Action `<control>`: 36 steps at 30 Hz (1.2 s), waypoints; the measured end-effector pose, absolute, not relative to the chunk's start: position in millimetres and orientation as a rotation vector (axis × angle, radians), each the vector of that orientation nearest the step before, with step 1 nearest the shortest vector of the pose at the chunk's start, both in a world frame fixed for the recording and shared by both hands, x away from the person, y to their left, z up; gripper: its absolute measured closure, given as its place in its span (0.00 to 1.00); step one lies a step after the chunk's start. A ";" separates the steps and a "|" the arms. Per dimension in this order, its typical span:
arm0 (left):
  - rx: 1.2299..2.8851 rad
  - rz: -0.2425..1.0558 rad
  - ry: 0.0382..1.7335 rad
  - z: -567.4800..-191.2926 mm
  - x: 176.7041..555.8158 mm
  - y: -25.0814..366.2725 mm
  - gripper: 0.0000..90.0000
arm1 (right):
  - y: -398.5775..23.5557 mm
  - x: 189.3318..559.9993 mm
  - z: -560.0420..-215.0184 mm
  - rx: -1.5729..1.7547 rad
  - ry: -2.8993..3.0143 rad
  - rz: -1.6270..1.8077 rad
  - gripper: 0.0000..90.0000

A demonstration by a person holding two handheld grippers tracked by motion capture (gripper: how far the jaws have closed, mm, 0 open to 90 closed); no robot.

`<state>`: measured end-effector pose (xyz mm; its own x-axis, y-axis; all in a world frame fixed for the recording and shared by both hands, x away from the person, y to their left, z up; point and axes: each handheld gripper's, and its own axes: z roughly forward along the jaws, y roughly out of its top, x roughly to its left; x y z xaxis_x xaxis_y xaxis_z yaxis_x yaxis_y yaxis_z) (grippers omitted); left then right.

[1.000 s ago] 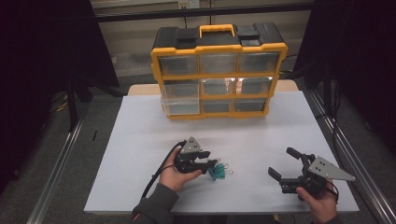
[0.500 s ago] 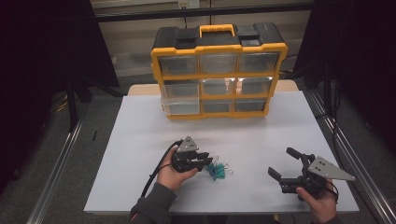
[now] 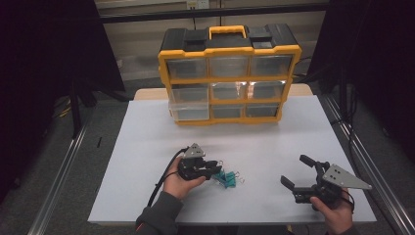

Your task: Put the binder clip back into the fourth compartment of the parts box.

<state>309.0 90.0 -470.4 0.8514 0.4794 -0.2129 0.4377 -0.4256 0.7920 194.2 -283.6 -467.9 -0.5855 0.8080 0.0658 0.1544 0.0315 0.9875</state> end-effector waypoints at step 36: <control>1.944 0.000 0.754 -443.3 322.3 102.6 0.99 | -284.4 194.1 -467.4 0.960 1.781 1.599 0.01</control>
<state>322.3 102.6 -443.3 0.8051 0.5028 -0.3148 0.5028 -0.2968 0.8118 194.1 -284.4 -467.4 -0.5901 0.8053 0.0575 0.1435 0.0346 0.9890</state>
